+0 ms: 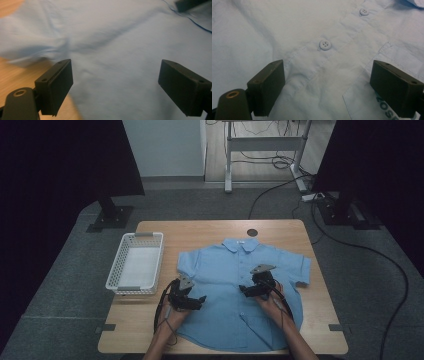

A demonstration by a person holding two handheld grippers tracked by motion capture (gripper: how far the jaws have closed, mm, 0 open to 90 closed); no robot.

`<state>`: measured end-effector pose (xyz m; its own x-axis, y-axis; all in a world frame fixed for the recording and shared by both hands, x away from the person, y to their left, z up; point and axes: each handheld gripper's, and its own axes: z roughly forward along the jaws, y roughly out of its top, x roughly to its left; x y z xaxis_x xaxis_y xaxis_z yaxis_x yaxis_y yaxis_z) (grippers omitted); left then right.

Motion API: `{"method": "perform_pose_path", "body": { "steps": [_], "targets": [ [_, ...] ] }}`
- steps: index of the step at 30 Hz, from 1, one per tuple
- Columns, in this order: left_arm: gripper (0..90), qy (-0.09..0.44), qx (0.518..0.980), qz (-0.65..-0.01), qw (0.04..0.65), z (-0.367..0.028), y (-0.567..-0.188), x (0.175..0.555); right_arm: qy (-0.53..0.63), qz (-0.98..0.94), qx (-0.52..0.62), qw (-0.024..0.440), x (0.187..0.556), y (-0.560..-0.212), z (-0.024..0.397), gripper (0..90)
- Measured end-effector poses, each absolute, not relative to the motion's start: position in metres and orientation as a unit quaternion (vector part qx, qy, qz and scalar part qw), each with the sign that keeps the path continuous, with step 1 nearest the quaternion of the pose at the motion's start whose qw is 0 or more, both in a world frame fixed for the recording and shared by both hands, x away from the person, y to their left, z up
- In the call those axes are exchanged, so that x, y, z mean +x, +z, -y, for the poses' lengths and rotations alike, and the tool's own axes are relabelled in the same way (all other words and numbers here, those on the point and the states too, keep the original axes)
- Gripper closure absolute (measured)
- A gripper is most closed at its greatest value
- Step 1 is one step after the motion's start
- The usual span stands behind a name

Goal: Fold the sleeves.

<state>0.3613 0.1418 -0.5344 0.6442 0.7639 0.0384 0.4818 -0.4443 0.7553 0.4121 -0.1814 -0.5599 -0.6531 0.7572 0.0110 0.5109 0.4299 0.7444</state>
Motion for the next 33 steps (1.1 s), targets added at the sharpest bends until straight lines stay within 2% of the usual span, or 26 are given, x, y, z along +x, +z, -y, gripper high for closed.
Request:
{"method": "perform_pose_path", "body": {
  "steps": [9, 20, 33],
  "targets": [
    [13.2, 0.21, 0.811, -0.402, 0.37, -0.159, -0.526, 0.37, 0.373, -0.829, 0.383, 0.164, 0.39, -0.56, 0.193, 12.9],
    [13.5, 0.211, 0.807, -0.406, 0.372, -0.155, -0.524, 0.387, 0.372, -0.827, 0.387, 0.167, 0.36, -0.561, 0.207, 12.9],
    [14.8, 0.21, 0.809, -0.436, 0.335, -0.154, -0.547, 0.409, 0.372, -0.827, 0.387, 0.167, 0.34, -0.561, 0.214, 12.9]
  ]
}}
